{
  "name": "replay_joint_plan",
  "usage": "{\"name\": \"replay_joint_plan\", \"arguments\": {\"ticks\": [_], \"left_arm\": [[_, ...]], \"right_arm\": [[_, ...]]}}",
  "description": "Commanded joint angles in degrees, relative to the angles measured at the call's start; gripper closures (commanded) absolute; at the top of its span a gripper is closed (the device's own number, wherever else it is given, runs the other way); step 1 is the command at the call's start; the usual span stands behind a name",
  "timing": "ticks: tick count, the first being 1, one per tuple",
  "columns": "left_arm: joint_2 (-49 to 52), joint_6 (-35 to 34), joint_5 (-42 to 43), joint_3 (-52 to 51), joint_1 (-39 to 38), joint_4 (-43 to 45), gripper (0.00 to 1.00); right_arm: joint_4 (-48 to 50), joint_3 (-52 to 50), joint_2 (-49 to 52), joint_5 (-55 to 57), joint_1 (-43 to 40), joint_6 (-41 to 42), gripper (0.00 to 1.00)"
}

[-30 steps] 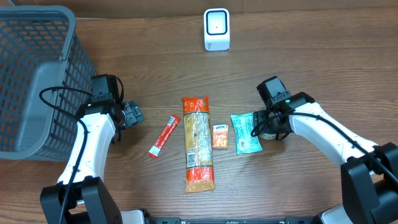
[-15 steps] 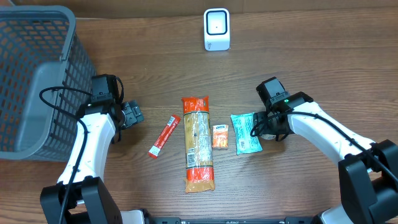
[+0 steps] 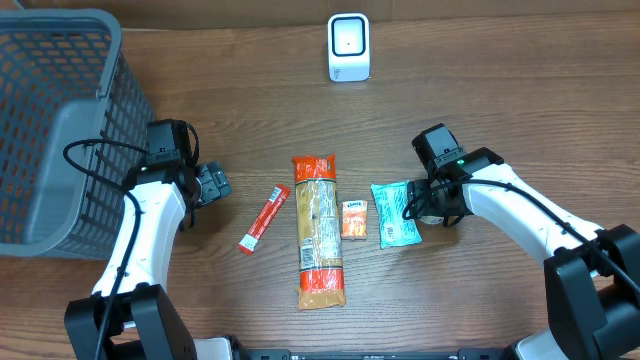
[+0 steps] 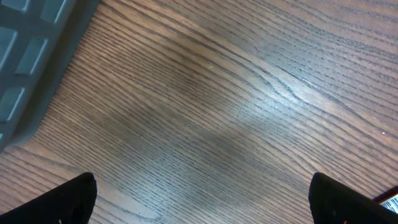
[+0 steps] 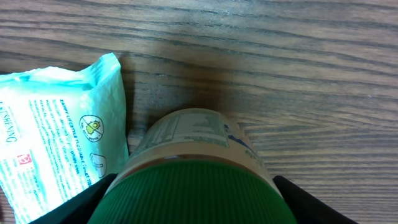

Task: Scan the item barcode
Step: 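Lower the right gripper and grasp the green-lidded jar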

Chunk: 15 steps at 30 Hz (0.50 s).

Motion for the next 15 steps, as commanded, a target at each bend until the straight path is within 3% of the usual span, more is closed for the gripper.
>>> {"name": "replay_joint_plan", "arguments": {"ticks": [1, 15], "left_arm": [[-0.22, 0.50, 0.39, 1.07, -0.15, 0.20, 0.00], [-0.22, 0.50, 0.39, 1.07, -0.17, 0.20, 0.00]], "right_arm": [[0.07, -0.35, 0.28, 0.15, 0.02, 0.28, 0.23], [-0.07, -0.35, 1.51, 0.17, 0.02, 0.26, 0.23]]}}
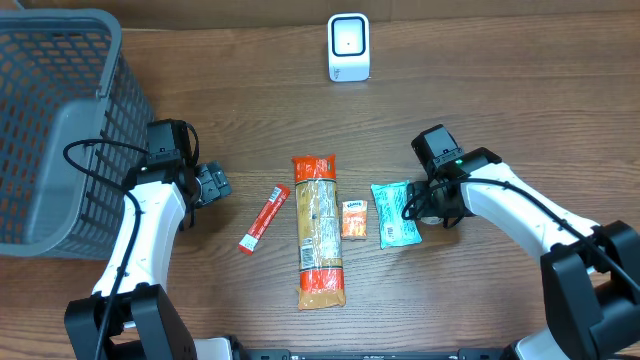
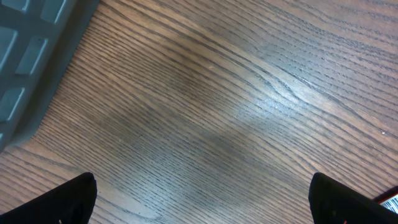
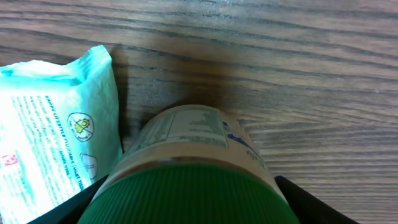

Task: Scan the item barcode
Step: 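Lower the right gripper and grasp the green-lidded jar, then lift the jar and carry it to the white scanner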

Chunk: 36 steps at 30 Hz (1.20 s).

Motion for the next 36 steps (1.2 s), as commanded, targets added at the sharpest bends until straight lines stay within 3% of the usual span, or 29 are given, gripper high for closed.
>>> {"name": "replay_joint_plan", "arguments": {"ticks": [1, 4, 9, 17, 28, 36], "left_arm": [[-0.22, 0.50, 0.42, 1.07, -0.17, 0.22, 0.00], [-0.22, 0.50, 0.42, 1.07, -0.17, 0.20, 0.00], [-0.22, 0.50, 0.42, 1.07, -0.17, 0.20, 0.00], [-0.22, 0.50, 0.42, 1.07, -0.17, 0.20, 0.00], [-0.22, 0.50, 0.42, 1.07, -0.17, 0.20, 0.00], [-0.22, 0.50, 0.42, 1.07, -0.17, 0.22, 0.00]], "right_arm": [[0.28, -0.35, 0.68, 0.17, 0.02, 0.24, 0.23], [0.26, -0.35, 0.81, 0.17, 0.02, 0.24, 0.26], [0.15, 0.44, 0.79, 0.17, -0.04, 0.20, 0.43], [-8.37, 11.15, -0.57, 0.17, -0.04, -0.44, 0.57], [-24.68, 31.93, -0.68, -3.80, -0.02, -1.75, 0.65], [-32.00, 46.77, -0.33, -7.65, -0.02, -1.31, 0.64]]}}
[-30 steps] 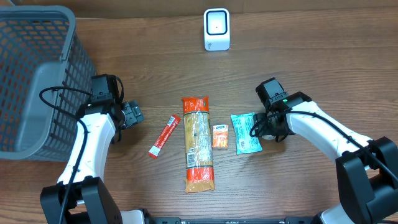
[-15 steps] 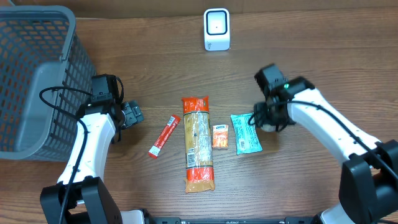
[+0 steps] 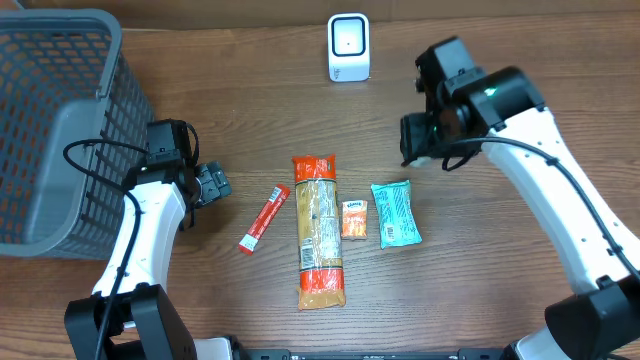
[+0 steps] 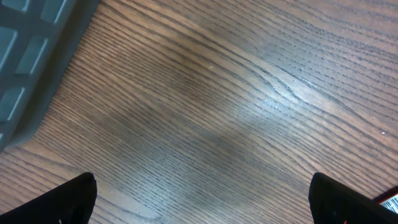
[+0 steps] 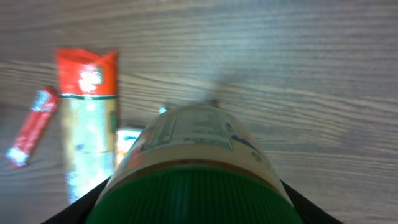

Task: Scan the item barcode
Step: 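Lift the jar and carry it to the white scanner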

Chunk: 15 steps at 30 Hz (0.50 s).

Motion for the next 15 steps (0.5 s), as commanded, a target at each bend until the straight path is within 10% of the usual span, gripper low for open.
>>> {"name": "replay_joint_plan", "arguments": {"ticks": [1, 15], "left_arm": [[-0.22, 0.50, 0.39, 1.07, -0.17, 0.15, 0.00], [-0.22, 0.50, 0.39, 1.07, -0.17, 0.17, 0.00]], "right_arm": [[-2.71, 7.37, -0.50, -1.79, -0.02, 0.00, 0.64], [9.94, 11.87, 10.19, -1.55, 0.04, -0.26, 0.65]]}}
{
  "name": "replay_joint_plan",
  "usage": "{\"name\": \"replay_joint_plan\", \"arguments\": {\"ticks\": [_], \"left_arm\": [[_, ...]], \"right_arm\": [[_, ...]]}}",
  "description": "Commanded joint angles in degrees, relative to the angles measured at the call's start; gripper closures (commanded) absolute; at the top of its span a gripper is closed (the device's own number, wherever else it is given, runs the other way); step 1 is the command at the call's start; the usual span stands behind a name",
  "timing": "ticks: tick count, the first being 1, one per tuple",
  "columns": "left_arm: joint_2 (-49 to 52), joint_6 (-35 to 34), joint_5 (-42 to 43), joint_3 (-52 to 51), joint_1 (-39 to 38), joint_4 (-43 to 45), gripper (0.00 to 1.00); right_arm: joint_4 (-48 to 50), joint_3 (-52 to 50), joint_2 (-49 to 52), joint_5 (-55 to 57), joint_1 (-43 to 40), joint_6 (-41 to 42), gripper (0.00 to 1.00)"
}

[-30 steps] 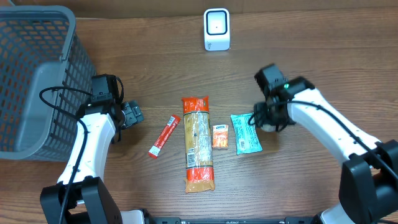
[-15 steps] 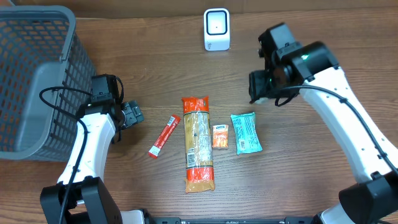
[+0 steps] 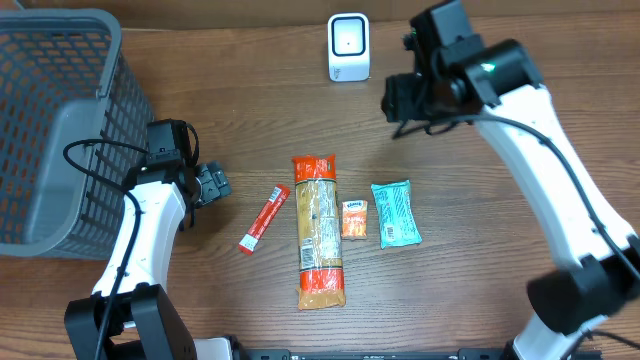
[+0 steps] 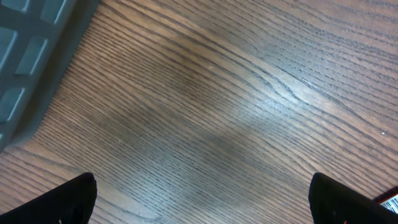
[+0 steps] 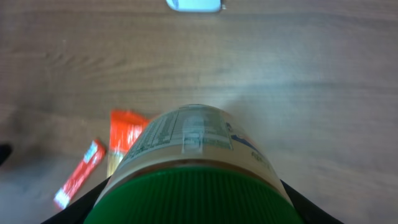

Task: Scan the item barcode
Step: 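Lift the jar and carry it to the white scanner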

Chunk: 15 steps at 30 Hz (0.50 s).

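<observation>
My right gripper (image 3: 402,100) is shut on a jar (image 5: 189,140) with a green ribbed lid (image 5: 193,196) and a pale printed label. It holds the jar in the air just right of and in front of the white scanner (image 3: 348,47). The scanner's lower edge (image 5: 194,5) shows at the top of the right wrist view, beyond the jar. In the overhead view the gripper hides the jar. My left gripper (image 4: 202,199) stands open over bare wood near the basket, its dark fingertips (image 4: 68,199) far apart.
A grey mesh basket (image 3: 50,130) fills the back left. On the table's middle lie a red stick packet (image 3: 264,219), a long pasta bag (image 3: 319,230), a small orange box (image 3: 353,219) and a teal packet (image 3: 396,213).
My right gripper with the jar has moved left and toward the back, closer to the scanner, whose edge now shows in the right wrist view. The left arm has not moved.
At first the jar stood on the table beside the teal packet with my right gripper round it, and stayed so half a second later. Then it was held in the air behind the packets. Now it hangs near the scanner. The left arm stayed still throughout.
</observation>
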Motion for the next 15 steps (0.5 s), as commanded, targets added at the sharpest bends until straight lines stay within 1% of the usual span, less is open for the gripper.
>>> {"name": "replay_joint_plan", "arguments": {"ticks": [1, 8, 15], "left_arm": [[-0.22, 0.50, 0.39, 1.07, -0.17, 0.20, 0.00], [-0.22, 0.50, 0.39, 1.07, -0.17, 0.20, 0.00], [-0.22, 0.50, 0.39, 1.07, -0.17, 0.22, 0.00]], "right_arm": [[3.21, 0.66, 2.75, -0.02, 0.02, -0.24, 0.65], [7.15, 0.63, 6.49, 2.10, 0.02, -0.28, 0.67], [9.62, 0.63, 6.86, 2.16, 0.02, -0.24, 0.67]]}}
